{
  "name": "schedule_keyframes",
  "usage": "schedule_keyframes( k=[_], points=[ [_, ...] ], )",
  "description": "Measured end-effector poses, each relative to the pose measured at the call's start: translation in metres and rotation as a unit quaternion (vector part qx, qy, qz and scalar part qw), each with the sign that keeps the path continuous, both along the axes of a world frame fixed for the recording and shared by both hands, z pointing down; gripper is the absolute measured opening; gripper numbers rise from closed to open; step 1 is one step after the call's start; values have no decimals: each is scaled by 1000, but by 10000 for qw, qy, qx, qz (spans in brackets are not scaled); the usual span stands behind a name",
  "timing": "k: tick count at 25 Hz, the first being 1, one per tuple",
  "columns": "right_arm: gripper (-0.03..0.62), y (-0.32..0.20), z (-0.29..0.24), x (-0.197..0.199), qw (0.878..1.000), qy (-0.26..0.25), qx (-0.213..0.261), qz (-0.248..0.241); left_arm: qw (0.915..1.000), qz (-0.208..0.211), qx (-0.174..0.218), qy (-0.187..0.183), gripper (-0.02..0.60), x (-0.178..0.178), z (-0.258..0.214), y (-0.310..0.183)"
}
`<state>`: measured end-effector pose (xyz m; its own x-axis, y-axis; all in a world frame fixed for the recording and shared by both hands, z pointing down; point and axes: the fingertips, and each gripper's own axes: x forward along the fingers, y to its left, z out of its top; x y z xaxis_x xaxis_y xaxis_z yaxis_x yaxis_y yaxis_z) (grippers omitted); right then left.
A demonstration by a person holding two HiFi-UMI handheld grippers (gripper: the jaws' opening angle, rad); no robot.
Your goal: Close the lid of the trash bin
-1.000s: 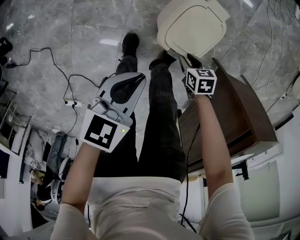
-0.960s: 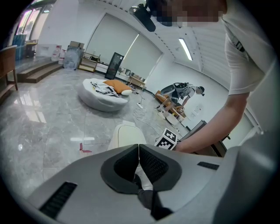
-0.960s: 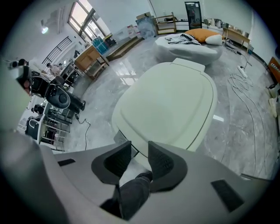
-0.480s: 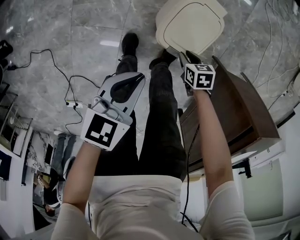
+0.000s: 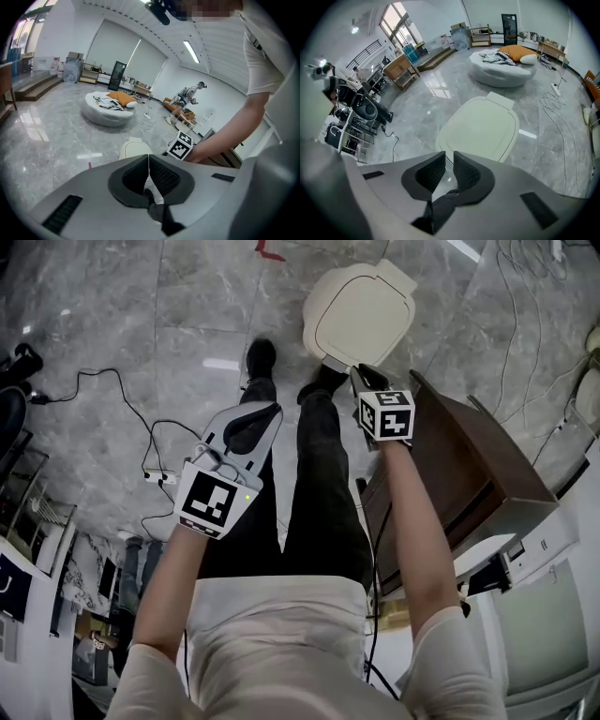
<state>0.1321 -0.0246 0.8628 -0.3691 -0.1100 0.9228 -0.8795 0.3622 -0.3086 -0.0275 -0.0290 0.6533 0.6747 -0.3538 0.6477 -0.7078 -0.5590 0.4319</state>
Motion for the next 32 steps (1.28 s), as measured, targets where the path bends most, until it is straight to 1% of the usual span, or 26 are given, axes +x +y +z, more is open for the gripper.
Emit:
schedule_keyframes(
  k=[5,11,15,23,28,32],
  points=[
    [58,-9,-41,3,9997,42,225,55,9998,72,197,-16,18,-3,-31,-9],
    [44,-13,-100,4,9987,60,503,62,9995,98,313,34,18,-7,-75,-11],
    [38,-15,-134,4,9976,100,665,191,9993,158,340,76,18,-13,-98,-10],
    [32,-17,-208,7,9924,140,1061,606,9970,527,560,113,18,-26,-143,-11],
    [31,-21,-252,11,9852,166,1410,957,9937,814,756,140,18,-34,-165,-22],
    [31,-18,-289,15,9793,193,1671,1127,9907,1015,877,221,18,-34,-185,-29]
  ],
)
